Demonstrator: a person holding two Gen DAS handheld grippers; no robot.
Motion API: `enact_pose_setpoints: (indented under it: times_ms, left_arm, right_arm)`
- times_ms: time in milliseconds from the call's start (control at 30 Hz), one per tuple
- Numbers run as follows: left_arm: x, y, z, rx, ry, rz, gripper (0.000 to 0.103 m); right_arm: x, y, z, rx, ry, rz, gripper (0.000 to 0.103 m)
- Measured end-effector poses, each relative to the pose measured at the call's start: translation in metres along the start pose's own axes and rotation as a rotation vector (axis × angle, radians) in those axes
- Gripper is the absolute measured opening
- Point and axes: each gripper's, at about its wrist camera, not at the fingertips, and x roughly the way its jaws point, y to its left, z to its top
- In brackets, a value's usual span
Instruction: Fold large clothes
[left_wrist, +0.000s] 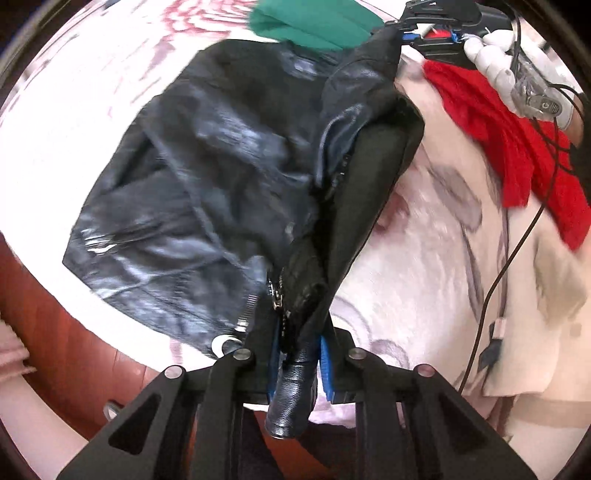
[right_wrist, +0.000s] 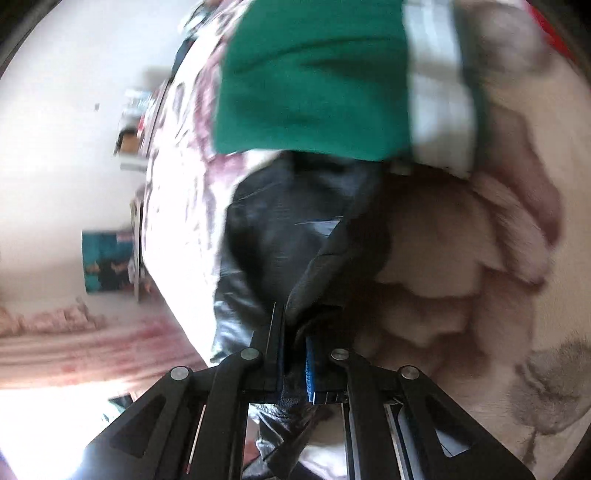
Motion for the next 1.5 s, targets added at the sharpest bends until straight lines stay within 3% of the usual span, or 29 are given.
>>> enact_pose_setpoints:
  times_ms: [167,400,533,700,800,867,900,933,1000,1033,1167,1300,1333,1367,1400,1500]
  left_arm:
    - [-0.007,0.054,0.012,-0.102,-0.026,-0.012,0.015]
    - [0.018,0.161,0.03,-0.225,-0.011,-0.027,0.015]
    - [0.042,0.211,0.04,-0.25,0.018,-0.064,0.014]
    - [0.055,0.235,0.054,-0.207,0.042,-0.11,0.015]
    - [0.057,0.252,0.055,-0.255,0.076,-0.224,0.015]
    - [0.056,0.268,0.049,-0.354,0.111,-0.372,0.021]
    - [0.055,0.275,0.043,-0.415,0.135,-0.456,0.023]
    - [0.052,0.28,0.037,-0.455,0.145,-0.5,0.028]
    - [0.043,0.285,0.029,-0.484,0.145,-0.543,0.048]
    - [0.038,0.286,0.025,-0.49,0.141,-0.544,0.069]
    - [0.023,0.272,0.023,-0.461,0.143,-0.546,0.069]
    - [0.036,0.249,0.037,-0.364,0.152,-0.415,0.069]
    - [0.04,0.241,0.042,-0.341,0.139,-0.347,0.062]
    - [0.043,0.234,0.047,-0.325,0.128,-0.318,0.02]
    - [0.043,0.228,0.051,-0.301,0.127,-0.261,0.019]
    - [0.022,0.22,0.063,-0.278,0.057,-0.223,0.009]
  right_arm:
    - [0.07,0.085,0.04,-0.056,0.055,-0.113,0.009]
    - [0.187,0.153,0.072,-0.121,0.122,-0.287,0.008]
    - [0.238,0.17,0.086,-0.107,0.138,-0.384,0.008]
    - [0.269,0.163,0.098,-0.054,0.134,-0.447,0.007]
    - [0.27,0.149,0.096,0.002,0.135,-0.418,0.01]
    - [0.25,0.137,0.089,0.047,0.122,-0.329,0.024]
    - [0.238,0.135,0.084,0.062,0.116,-0.272,0.039]
    - [0.226,0.134,0.077,0.075,0.114,-0.217,0.055]
    - [0.192,0.128,0.053,0.089,0.09,-0.147,0.067]
    - [0.175,0.125,0.038,0.084,0.072,-0.131,0.067]
    - [0.122,0.093,-0.051,0.108,0.015,-0.17,0.067]
    - [0.117,0.032,-0.159,0.306,0.037,-0.15,0.067]
    - [0.121,0.019,-0.183,0.359,0.049,-0.138,0.067]
    - [0.13,0.0,-0.215,0.439,0.064,-0.11,0.067]
    - [0.137,-0.011,-0.238,0.496,0.078,-0.087,0.067]
    - [0.16,-0.038,-0.304,0.651,0.096,0.009,0.067]
